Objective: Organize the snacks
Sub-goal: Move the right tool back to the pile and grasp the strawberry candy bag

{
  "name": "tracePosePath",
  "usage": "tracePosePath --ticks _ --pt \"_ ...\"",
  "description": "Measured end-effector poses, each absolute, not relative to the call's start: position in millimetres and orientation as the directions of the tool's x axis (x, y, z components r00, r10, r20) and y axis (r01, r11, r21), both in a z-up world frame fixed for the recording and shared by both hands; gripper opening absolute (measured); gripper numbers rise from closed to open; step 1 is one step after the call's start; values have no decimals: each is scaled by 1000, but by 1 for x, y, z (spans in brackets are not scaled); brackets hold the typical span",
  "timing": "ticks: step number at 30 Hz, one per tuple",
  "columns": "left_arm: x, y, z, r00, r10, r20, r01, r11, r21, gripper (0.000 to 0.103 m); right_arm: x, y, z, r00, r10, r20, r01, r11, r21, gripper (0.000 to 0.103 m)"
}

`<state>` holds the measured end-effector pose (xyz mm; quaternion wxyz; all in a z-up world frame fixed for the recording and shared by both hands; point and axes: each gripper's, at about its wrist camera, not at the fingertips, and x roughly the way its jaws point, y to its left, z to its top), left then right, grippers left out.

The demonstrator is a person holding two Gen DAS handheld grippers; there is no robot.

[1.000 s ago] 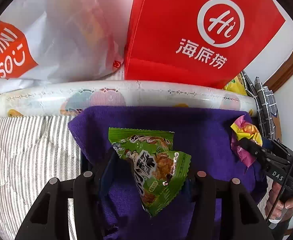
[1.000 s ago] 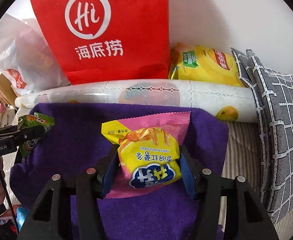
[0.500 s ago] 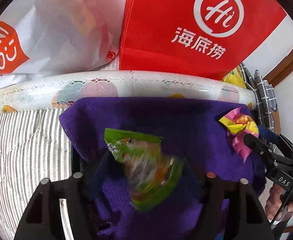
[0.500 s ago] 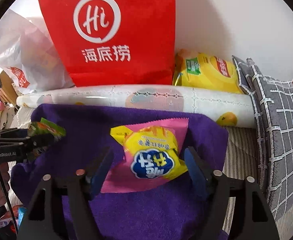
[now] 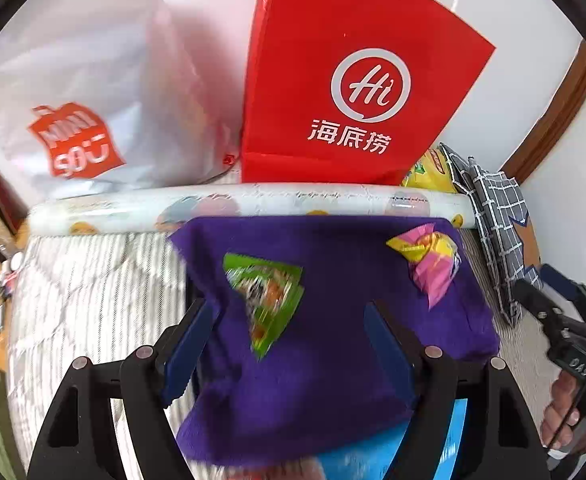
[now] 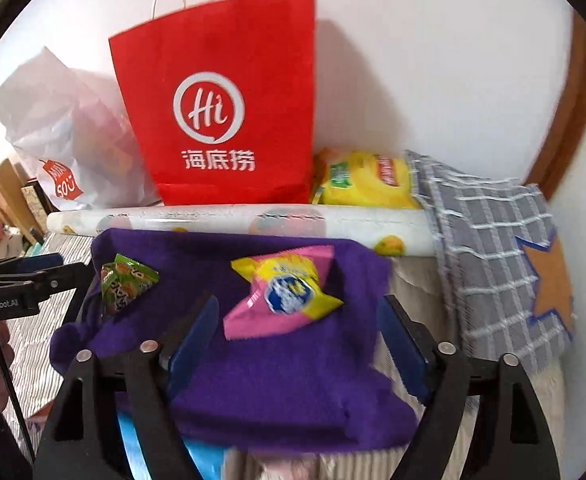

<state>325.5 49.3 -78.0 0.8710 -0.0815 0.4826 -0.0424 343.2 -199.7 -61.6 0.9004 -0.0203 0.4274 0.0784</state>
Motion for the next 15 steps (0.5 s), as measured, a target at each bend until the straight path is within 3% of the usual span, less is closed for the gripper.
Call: tracePosePath --ticks 4,15 --pt "292 52 -64 555 -153 -818 -8 982 -189 77 303 -213 -47 672 43 -739 -98 995 -31 92" --pt "213 56 -42 621 -138 -771 -37 978 -205 77 223 -228 -41 701 18 -712 -103 992 -76 92"
